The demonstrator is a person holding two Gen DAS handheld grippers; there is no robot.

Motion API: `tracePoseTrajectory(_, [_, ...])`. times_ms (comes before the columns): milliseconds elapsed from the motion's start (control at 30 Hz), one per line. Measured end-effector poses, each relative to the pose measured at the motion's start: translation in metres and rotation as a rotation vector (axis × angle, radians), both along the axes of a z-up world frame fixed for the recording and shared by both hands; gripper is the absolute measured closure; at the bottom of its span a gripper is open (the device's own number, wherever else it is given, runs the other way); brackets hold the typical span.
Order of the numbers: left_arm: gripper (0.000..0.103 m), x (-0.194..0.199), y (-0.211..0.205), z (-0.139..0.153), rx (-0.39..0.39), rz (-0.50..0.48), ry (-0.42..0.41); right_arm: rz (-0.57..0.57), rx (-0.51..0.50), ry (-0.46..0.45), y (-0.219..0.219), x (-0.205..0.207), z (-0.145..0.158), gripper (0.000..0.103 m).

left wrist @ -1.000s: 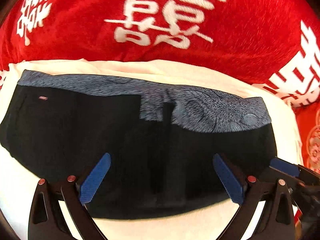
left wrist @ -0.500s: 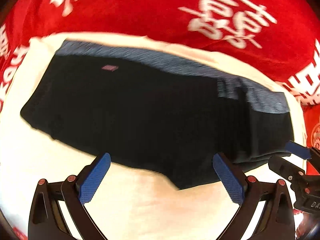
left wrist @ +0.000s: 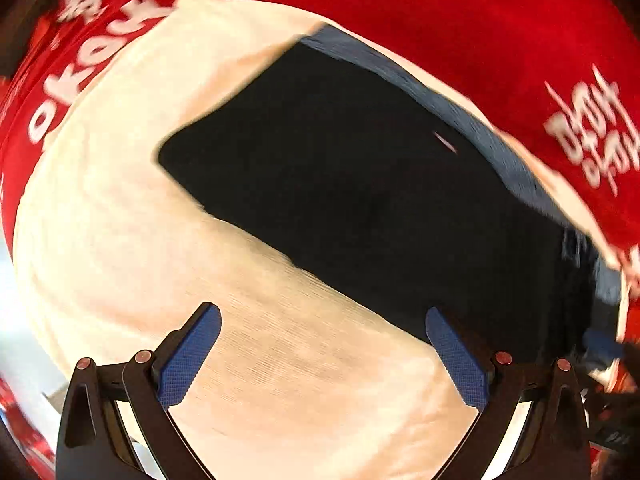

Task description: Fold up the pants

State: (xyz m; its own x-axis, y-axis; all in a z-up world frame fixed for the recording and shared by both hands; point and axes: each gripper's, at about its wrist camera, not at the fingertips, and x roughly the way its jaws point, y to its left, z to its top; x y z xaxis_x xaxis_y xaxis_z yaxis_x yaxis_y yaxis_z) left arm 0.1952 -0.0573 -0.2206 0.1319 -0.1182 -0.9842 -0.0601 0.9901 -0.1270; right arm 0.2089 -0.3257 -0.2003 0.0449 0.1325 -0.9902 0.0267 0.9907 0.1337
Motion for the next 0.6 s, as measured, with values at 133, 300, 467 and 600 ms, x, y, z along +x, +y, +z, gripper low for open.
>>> tracePoseTrajectory(133, [0.0, 0.008, 0.04, -0.003, -0.157, 0.112, -0.028, 0.007, 0.0, 0.032, 0.005, -0.006, -0.014, 0.019])
tracePoseTrajectory(300, [0.0, 0.016, 0.071, -0.018, -0.365, 0.198, -0.022, 0.012, -0.003, 0.023, 0.008, -0.01, -0.021, 0.018])
tracePoseTrajectory(467, [0.0, 0.025, 0.073, -0.022, -0.445, 0.141, -0.074, -0.024, 0.029, 0.021, 0.001, -0.007, -0.023, 0.018])
tracePoseTrajectory(600, [0.0, 0.03, 0.072, -0.023, -0.527, 0.163, -0.081, -0.002, 0.008, 0.018, 0.007, -0.005, -0.025, 0.017])
